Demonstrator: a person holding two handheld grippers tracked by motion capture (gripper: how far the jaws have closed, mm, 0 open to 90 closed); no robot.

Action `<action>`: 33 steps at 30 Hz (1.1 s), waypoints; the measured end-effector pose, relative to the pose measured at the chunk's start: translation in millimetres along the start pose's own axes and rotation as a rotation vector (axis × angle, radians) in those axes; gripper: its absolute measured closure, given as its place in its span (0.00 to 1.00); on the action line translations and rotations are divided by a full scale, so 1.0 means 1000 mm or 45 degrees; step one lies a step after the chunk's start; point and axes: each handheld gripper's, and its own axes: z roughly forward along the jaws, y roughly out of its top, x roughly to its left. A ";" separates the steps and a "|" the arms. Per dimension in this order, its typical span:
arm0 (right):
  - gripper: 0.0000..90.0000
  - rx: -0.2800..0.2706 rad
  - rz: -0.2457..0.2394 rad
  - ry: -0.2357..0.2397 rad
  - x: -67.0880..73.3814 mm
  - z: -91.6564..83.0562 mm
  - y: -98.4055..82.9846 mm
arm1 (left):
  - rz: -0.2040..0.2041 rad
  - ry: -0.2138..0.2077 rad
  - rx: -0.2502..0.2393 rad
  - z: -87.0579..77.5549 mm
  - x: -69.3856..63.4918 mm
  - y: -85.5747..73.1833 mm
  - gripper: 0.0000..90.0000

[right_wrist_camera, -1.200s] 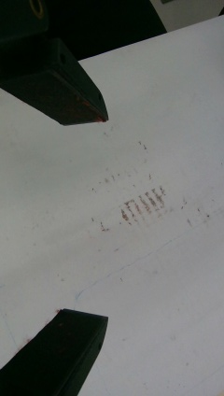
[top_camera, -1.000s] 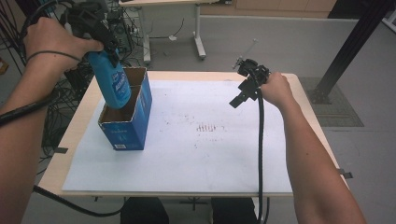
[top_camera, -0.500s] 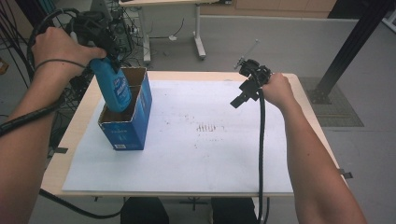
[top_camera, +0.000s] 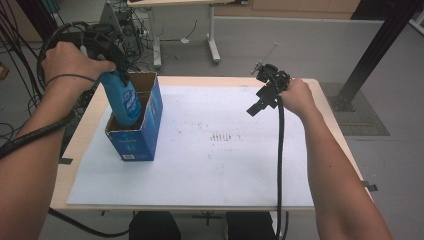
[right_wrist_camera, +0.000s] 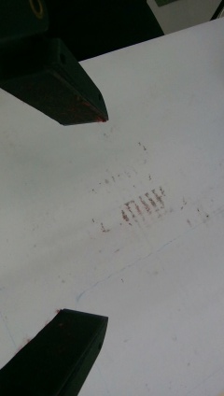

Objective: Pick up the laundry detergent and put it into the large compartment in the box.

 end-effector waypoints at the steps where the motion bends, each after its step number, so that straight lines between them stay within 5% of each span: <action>1: 0.04 0.000 0.002 -0.001 0.000 0.000 0.000 | -0.004 -0.003 -0.005 0.002 0.001 -0.001 0.42; 33: 0.04 -0.005 0.010 -0.001 0.000 0.002 -0.004 | -0.019 0.000 0.021 0.065 -0.002 -0.001 0.42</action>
